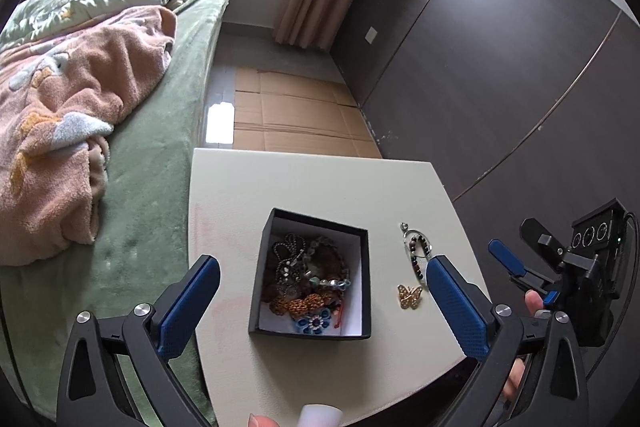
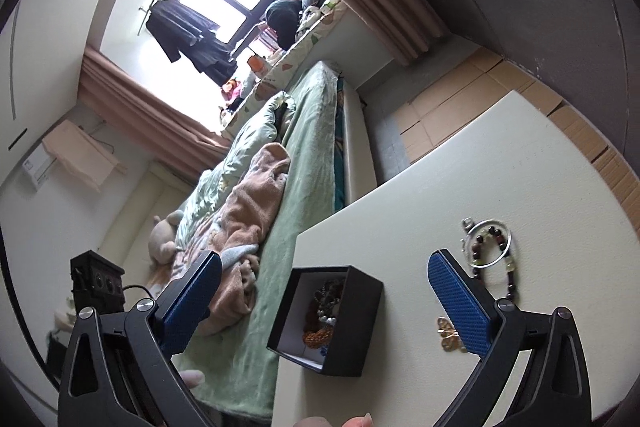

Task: Organize jewelry
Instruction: 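Withdraw both open tools from the box toward the butterfly brooch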

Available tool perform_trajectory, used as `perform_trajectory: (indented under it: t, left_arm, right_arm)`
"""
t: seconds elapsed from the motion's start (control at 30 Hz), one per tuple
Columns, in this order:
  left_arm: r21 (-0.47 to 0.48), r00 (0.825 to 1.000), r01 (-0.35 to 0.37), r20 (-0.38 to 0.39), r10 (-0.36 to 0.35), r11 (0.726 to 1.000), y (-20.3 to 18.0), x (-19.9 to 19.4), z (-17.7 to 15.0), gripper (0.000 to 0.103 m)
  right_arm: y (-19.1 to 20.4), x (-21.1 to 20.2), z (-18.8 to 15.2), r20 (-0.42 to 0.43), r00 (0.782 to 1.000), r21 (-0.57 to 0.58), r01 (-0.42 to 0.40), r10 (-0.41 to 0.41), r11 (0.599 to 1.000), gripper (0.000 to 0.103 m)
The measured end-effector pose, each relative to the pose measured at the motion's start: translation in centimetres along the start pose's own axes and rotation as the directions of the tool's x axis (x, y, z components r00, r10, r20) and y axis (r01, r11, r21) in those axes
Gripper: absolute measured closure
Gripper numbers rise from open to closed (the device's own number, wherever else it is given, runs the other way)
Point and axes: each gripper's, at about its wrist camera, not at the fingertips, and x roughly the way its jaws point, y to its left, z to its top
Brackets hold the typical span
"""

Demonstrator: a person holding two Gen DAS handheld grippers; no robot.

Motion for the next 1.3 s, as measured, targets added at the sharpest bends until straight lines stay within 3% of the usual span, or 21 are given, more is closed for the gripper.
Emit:
perform_trajectory:
  t: [0.13,0.2,0.33,0.5,0.6,0.8,0.93,1.03,1.3]
  left_arm:
    - [0.018,1.000,0.007,0.028,-0.008,1.000,-1.8,0.3,0.4,0.000]
    - [0.027,1.000,0.017,0.018,-0.018,0.999,-2.8,0.9,0.4,0.000]
    - [0.039,0.999,0.021,-0.024,-0.020,0.999,-4.5,2.4,-0.2,0.000]
    - [0.064,0.998,-0.009,-0.062,0.013,0.998,-6.4,3.7,-1.6,0.000]
    - [0.074,0.996,-0.010,-0.086,0.016,0.997,-7.6,4.5,-2.3,0.000]
    - [0.083,0.996,-0.001,-0.091,0.008,0.997,-10.4,5.8,-3.8,0.006]
    - [0.120,0.996,-0.025,-0.080,0.035,0.992,-11.9,6.6,-4.5,0.012]
    - [0.096,0.994,-0.032,-0.097,0.042,0.995,-12.4,7.9,-5.4,0.026]
    - [0.118,0.987,-0.057,-0.144,0.074,0.991,-14.3,11.4,-7.7,0.029]
  right_arm:
    - [0.9,-1.4,2.6,-0.024,0.992,-0.135,0.120,-0.124,0.984,0.000]
    - [1.1,-1.4,4.2,-0.075,0.986,-0.187,0.131,-0.147,0.973,0.000]
    - [0.5,-0.7,6.2,-0.197,0.950,-0.253,0.191,-0.244,0.949,0.000]
    - [-3.4,-1.6,5.6,-0.182,0.953,-0.175,0.212,-0.243,0.961,0.000]
    - [-6.4,-1.3,4.8,-0.246,0.933,-0.089,0.247,-0.261,0.965,0.000]
    - [-8.7,-2.1,4.8,-0.233,0.938,-0.030,0.259,-0.258,0.966,0.000]
    - [-9.1,-3.1,5.1,-0.208,0.939,-0.031,0.274,-0.275,0.961,0.000]
    - [-9.0,-3.7,5.1,-0.195,0.941,-0.047,0.273,-0.277,0.961,0.000]
    - [-9.8,-4.8,5.2,-0.190,0.938,-0.061,0.283,-0.289,0.957,0.000]
